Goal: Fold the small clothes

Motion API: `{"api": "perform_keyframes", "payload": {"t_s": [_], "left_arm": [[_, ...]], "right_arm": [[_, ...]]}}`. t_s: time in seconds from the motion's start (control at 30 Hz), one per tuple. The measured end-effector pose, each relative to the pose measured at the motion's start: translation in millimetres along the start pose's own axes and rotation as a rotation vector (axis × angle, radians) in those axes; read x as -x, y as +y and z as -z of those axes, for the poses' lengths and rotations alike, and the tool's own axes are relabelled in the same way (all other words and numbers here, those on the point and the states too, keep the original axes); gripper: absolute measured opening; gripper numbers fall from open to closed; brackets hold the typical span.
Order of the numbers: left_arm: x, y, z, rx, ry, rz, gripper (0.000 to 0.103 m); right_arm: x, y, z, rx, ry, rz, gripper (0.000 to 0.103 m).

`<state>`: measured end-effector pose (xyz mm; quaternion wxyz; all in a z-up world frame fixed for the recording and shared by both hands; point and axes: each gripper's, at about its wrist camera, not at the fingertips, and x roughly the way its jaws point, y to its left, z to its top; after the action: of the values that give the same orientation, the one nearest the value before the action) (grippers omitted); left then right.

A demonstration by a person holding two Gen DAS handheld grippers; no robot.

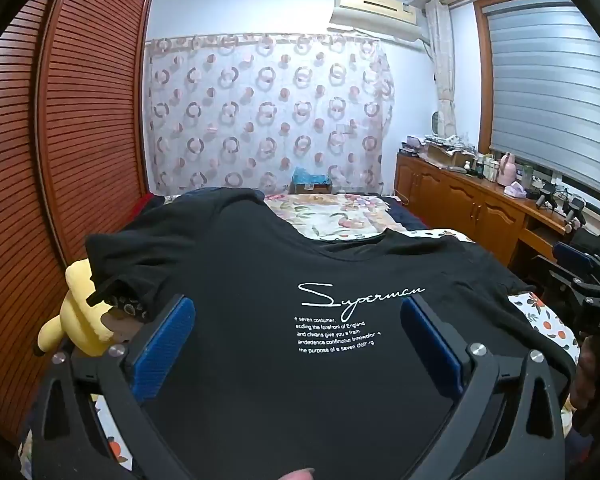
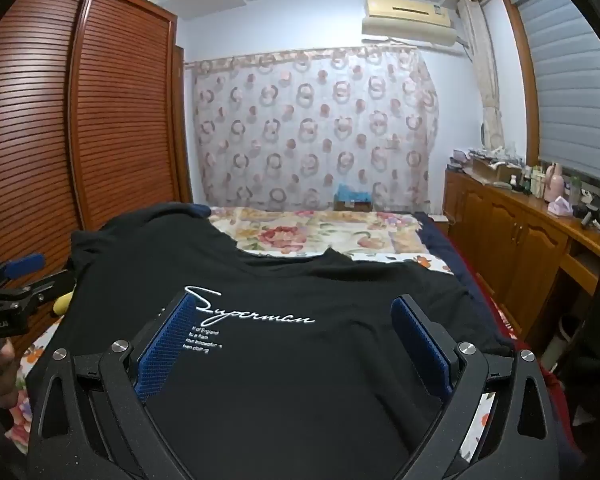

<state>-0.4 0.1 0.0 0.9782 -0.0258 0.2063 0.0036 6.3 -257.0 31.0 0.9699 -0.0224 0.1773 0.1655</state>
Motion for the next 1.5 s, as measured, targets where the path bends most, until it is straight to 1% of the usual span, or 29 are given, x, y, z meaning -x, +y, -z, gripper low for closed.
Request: {"api": "perform_keyframes", "payload": {"t_s": [0.3, 1.23, 1.27, 1.5], "left_arm": [[4.7, 5.8, -1.2, -0.001, -0.008, -0.001, 0.103], [3.7, 0.7, -2.2, -0.019, -0.01, -0.011, 0.103], [6.9, 0.1, -8.3, -0.022, -0.011, -0.012, 0.103], [9.1, -2.1, -9.9, -0.025, -0.013, -0.015, 0.103]], "right_arm": [[0.6, 1.9, -1.1, 0.014, 0.0, 0.008, 0.1], [1.9, 2.0, -0.6, 0.01, -0.005, 0.001, 0.1], [1.8, 1.9, -0.6, 0.009, -0.005, 0.002, 0.1], [2.0, 2.5, -0.6, 0.009, -0.006, 0.001, 0.1]]}}
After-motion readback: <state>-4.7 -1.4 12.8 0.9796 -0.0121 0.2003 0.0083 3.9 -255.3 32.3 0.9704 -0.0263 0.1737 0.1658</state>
